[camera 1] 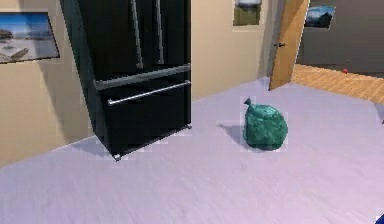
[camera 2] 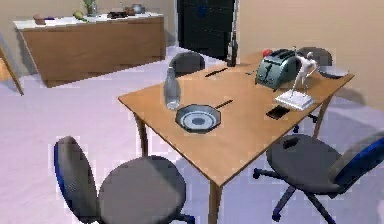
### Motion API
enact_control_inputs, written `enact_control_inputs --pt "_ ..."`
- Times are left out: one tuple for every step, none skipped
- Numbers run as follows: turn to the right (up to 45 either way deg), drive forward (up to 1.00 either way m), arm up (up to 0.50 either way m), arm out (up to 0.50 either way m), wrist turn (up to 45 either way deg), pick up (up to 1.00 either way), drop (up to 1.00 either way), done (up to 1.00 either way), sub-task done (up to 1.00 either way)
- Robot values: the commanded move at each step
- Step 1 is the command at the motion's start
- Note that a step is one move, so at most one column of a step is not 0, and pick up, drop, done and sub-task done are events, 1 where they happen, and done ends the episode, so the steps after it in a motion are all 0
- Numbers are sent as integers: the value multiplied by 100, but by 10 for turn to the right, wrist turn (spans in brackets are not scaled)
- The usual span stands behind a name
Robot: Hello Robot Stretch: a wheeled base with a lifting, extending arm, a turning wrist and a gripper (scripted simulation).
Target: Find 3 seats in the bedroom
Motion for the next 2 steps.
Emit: enact_control_inputs --pt "0 55 0 0 0 0 0 0 0" --pt "450 0 0 0 0 0 0 0 0"
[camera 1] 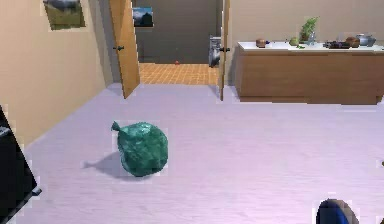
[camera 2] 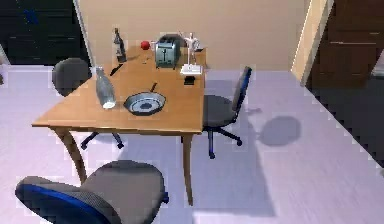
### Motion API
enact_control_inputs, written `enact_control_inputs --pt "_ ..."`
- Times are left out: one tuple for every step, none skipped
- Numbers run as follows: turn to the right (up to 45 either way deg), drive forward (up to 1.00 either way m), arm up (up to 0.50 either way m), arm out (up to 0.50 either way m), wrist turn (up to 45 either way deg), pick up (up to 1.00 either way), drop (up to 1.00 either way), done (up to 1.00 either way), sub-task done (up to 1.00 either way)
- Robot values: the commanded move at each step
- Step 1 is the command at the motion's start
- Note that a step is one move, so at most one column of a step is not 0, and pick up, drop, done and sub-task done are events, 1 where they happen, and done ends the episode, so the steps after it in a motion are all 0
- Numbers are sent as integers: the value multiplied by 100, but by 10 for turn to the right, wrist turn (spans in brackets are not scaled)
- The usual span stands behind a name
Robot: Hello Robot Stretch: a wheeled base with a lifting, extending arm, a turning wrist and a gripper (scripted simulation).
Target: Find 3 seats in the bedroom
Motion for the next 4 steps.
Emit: enact_control_inputs --pt "0 95 0 0 0 0 0 0 0" --pt "240 0 0 0 0 0 0 0 0" --pt "0 50 0 0 0 0 0 0 0" --pt "-150 0 0 0 0 0 0 0 0"
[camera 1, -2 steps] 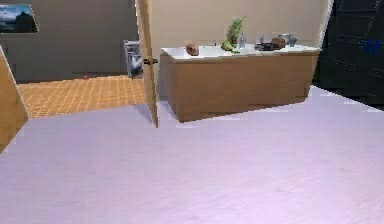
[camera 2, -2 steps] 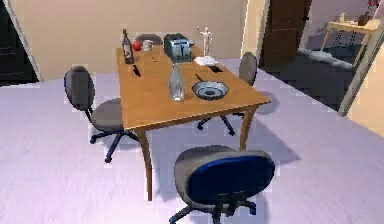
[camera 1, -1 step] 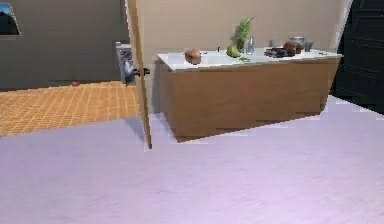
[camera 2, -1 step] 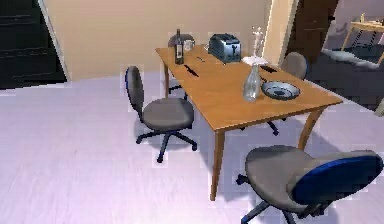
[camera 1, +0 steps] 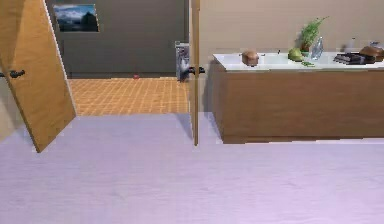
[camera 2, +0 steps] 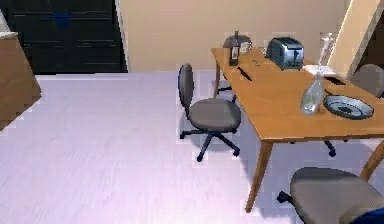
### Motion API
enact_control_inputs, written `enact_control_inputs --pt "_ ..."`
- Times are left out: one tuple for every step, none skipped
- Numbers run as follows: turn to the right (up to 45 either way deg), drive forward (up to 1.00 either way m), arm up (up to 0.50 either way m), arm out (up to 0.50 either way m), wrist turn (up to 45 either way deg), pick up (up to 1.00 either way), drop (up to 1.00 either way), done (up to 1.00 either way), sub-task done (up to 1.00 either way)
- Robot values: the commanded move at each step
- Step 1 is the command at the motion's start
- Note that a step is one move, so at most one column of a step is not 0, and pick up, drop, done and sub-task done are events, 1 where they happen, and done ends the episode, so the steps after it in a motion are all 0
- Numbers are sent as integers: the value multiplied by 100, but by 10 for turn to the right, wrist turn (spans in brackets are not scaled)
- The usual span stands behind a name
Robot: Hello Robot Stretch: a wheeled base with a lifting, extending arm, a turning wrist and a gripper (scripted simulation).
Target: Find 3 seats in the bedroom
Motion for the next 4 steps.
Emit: enact_control_inputs --pt "0 45 0 0 0 0 0 0 0" --pt "-300 0 0 0 0 0 0 0 0" --pt "0 100 0 0 0 0 0 0 0" --pt "0 100 0 0 0 0 0 0 0"
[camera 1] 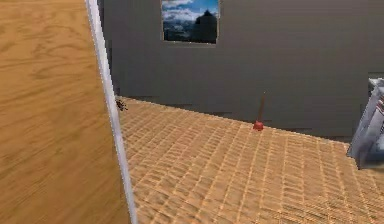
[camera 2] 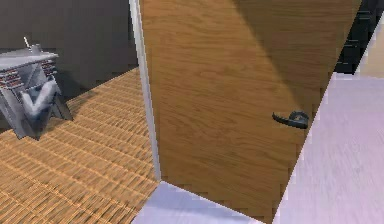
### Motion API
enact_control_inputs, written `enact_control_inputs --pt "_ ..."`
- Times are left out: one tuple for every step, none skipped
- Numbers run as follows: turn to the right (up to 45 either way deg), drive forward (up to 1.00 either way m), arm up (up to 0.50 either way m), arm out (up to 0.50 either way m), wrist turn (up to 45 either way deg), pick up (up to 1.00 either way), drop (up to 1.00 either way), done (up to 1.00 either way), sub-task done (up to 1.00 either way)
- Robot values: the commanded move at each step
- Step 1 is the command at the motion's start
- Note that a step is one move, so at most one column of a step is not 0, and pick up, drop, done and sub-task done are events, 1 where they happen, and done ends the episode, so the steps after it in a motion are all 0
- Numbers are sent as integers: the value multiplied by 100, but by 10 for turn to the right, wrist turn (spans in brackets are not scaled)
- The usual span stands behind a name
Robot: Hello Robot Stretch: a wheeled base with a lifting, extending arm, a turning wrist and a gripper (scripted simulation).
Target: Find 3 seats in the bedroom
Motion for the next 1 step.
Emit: enact_control_inputs --pt "-30 0 0 0 0 0 0 0 0"
